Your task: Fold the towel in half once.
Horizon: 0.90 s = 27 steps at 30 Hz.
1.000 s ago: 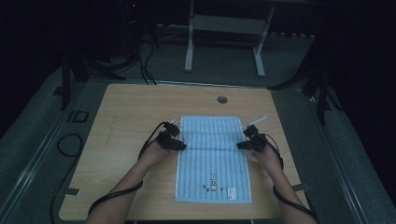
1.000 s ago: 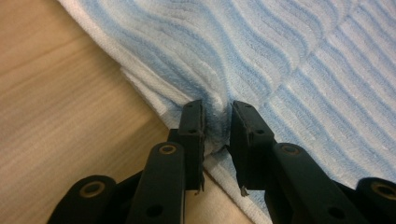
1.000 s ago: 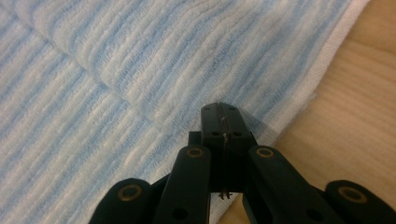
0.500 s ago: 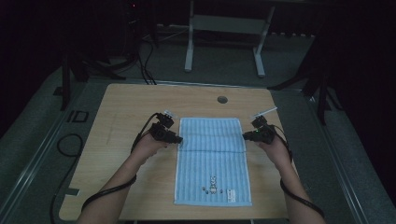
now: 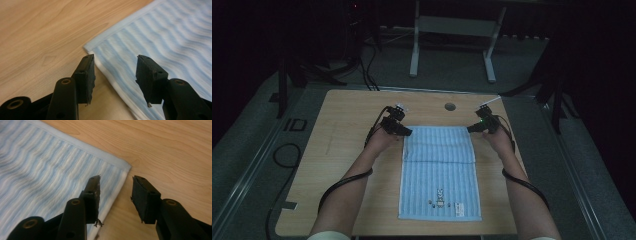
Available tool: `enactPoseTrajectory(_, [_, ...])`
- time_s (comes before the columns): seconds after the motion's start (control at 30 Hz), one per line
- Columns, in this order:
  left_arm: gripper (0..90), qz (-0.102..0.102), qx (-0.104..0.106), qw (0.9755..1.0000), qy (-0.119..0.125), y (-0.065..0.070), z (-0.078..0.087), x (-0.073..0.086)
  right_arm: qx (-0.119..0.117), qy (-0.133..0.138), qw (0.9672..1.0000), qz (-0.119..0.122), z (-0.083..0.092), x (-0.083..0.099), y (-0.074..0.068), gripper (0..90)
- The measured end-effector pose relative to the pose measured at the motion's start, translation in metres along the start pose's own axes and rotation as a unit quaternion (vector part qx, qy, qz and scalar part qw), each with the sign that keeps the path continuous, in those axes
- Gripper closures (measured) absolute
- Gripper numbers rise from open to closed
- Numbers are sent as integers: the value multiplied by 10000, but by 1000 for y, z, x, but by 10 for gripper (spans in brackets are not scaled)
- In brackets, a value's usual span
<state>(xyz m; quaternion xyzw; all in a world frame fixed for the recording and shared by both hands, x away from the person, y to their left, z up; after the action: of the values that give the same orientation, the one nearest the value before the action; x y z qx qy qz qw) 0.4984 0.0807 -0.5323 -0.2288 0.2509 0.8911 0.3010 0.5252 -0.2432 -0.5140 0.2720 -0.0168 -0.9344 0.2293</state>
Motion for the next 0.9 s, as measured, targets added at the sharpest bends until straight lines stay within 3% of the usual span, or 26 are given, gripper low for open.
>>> enactPoseTrajectory(0.17, [461, 199, -185, 9996, 13, -11, -12, -6, 184, -241, 9995, -37, -25, -5, -3, 553])
enactPoseTrajectory(0.23, [460, 242, -227, 9994, -1, -14, -16, -8, 137, -290, 9994, -117, -32, -5, -4, 552])
enactPoseTrajectory(0.33, [461, 298, -248, 9992, -56, -17, -21, -9, 349, -297, 9988, -182, -41, -7, -5, 551])
enactPoseTrajectory(0.43, [461, 243, -298, 9992, -131, -17, -27, -9, 323, -330, 9986, -257, -47, -11, -9, 552])
enactPoseTrajectory(0.57, [461, 160, -415, 9988, -184, -19, -34, -5, 460, -355, 9983, -7, -51, -15, -19, 553])
enactPoseTrajectory(0.67, [474, 91, -451, 9989, -106, -20, -35, -4, 522, -334, 9981, 21, -53, -17, -23, 642])
enactPoseTrajectory(0.77, [582, 63, -389, 9992, -37, -18, -34, -4, 402, -334, 9986, 44, -51, -17, -28, 802])
enactPoseTrajectory(0.83, [741, 8, -189, 9998, -44, -15, -36, -4, 426, -368, 9984, 103, -51, -17, -30, 828])
enactPoseTrajectory(0.87, [827, -29, -207, 9998, -49, -13, -36, -4, 429, -403, 9982, 144, -50, -18, -31, 833])
enactPoseTrajectory(0.9, [854, -43, -232, 9997, -62, -11, -36, -5, 444, -427, 9979, 208, -49, -19, -32, 834])
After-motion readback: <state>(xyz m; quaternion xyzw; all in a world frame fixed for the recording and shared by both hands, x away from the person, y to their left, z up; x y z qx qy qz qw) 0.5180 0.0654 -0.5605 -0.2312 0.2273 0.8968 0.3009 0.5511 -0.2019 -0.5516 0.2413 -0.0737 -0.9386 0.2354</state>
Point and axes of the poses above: each handheld gripper's, and its own axes: z roughly backward along the jaws, x roughly out of its underside, y roughly to its right, the point moved 3 cm from there along -z, roughly forward along the jaws, and after that the axes turned 15 degrees about x, right-handed, at the moved point
